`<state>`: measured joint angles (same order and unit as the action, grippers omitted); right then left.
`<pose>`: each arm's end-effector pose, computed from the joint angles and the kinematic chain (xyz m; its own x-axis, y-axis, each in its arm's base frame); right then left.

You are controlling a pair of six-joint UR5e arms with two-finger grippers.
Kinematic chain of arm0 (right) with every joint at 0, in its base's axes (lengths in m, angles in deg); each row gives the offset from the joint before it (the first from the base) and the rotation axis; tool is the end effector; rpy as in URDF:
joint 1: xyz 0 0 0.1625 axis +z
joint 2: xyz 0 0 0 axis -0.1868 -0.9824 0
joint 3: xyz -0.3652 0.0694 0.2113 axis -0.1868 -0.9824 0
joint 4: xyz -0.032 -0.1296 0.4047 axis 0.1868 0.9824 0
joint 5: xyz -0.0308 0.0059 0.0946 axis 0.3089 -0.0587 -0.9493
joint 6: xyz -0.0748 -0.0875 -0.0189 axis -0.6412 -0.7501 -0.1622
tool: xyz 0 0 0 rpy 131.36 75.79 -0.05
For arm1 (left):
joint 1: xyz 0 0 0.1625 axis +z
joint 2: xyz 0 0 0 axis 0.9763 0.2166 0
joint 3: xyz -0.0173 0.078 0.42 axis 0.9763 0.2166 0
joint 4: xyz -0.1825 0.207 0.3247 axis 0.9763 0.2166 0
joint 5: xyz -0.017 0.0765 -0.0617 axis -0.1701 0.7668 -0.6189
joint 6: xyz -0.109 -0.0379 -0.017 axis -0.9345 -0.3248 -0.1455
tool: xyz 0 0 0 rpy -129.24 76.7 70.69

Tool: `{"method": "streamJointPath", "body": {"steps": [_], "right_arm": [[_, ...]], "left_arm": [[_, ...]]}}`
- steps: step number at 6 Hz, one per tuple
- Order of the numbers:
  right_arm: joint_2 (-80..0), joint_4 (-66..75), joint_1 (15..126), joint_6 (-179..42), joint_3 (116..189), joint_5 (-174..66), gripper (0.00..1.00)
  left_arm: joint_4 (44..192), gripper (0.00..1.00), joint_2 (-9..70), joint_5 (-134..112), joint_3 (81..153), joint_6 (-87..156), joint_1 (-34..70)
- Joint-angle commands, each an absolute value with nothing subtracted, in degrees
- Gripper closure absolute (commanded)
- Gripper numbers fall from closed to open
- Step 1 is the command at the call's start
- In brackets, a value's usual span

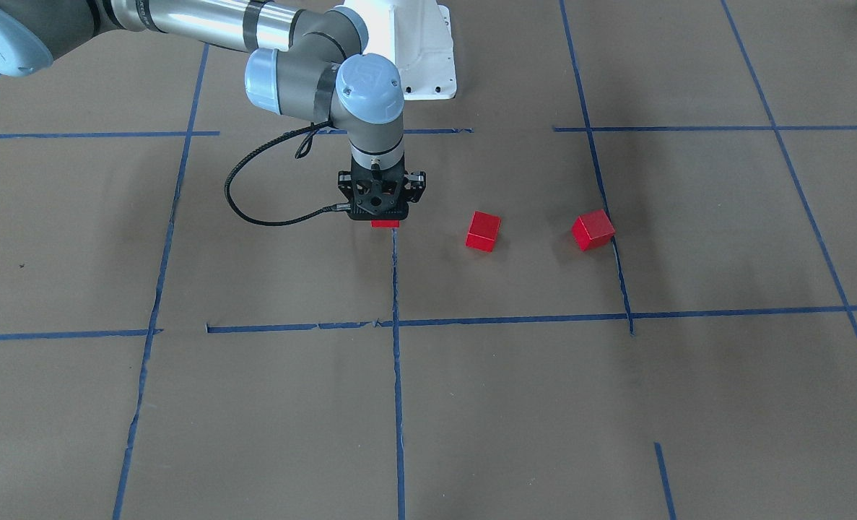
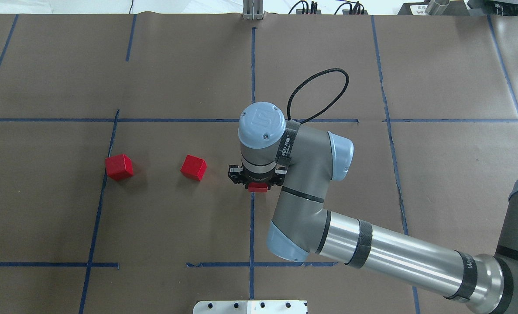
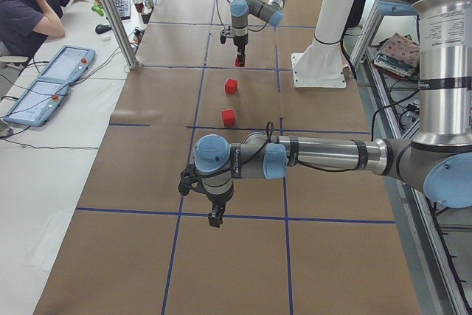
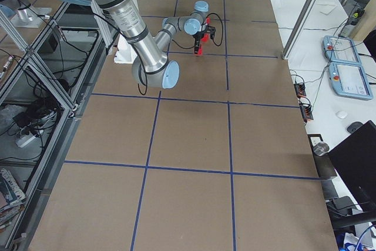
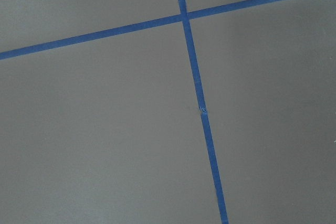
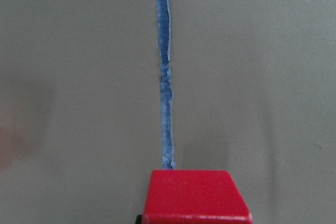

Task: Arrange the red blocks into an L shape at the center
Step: 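Carry the red cube with the right gripper toward the table center, then lower the red cube onto the center grid crossing and open the right gripper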

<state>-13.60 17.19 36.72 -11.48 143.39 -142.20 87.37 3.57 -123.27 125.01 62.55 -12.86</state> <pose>-0.6475 -0.4166 0.2076 0.7069 0.0485 0.7056 0.0059 0.9972 -0.0745 -0.0551 -0.4469 0.6609 0.7015 0.2012 -0.6837 -0.1616 0.9792 0.1224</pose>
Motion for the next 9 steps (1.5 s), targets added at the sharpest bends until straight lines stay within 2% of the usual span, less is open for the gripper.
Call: {"method": "streamJointPath", "body": {"steps": [1, 3, 5, 8, 9], "right_arm": [[-12.32, 17.13, 36.34, -11.80, 141.55, -142.15, 0.67], [-12.14, 17.13, 36.17, -12.15, 141.37, -142.24, 0.63], [-12.22, 17.21, 35.90, -12.24, 141.37, -142.15, 0.47], [-11.87, 17.13, 35.81, -13.20, 140.49, -141.89, 0.30], [-11.87, 17.13, 35.81, -13.47, 140.49, -141.89, 0.09]], "left_arm": [[87.37, 0.00, 3.57, -123.27, 124.93, 62.55, -12.86], [87.37, 0.00, 3.57, -123.27, 124.93, 62.55, -12.86], [87.19, 0.00, 3.57, -123.27, 124.93, 62.55, -12.86], [87.11, 0.00, 3.48, -123.27, 124.84, 62.55, -12.86], [87.11, 0.00, 3.57, -123.27, 124.84, 62.55, -12.86]]}}
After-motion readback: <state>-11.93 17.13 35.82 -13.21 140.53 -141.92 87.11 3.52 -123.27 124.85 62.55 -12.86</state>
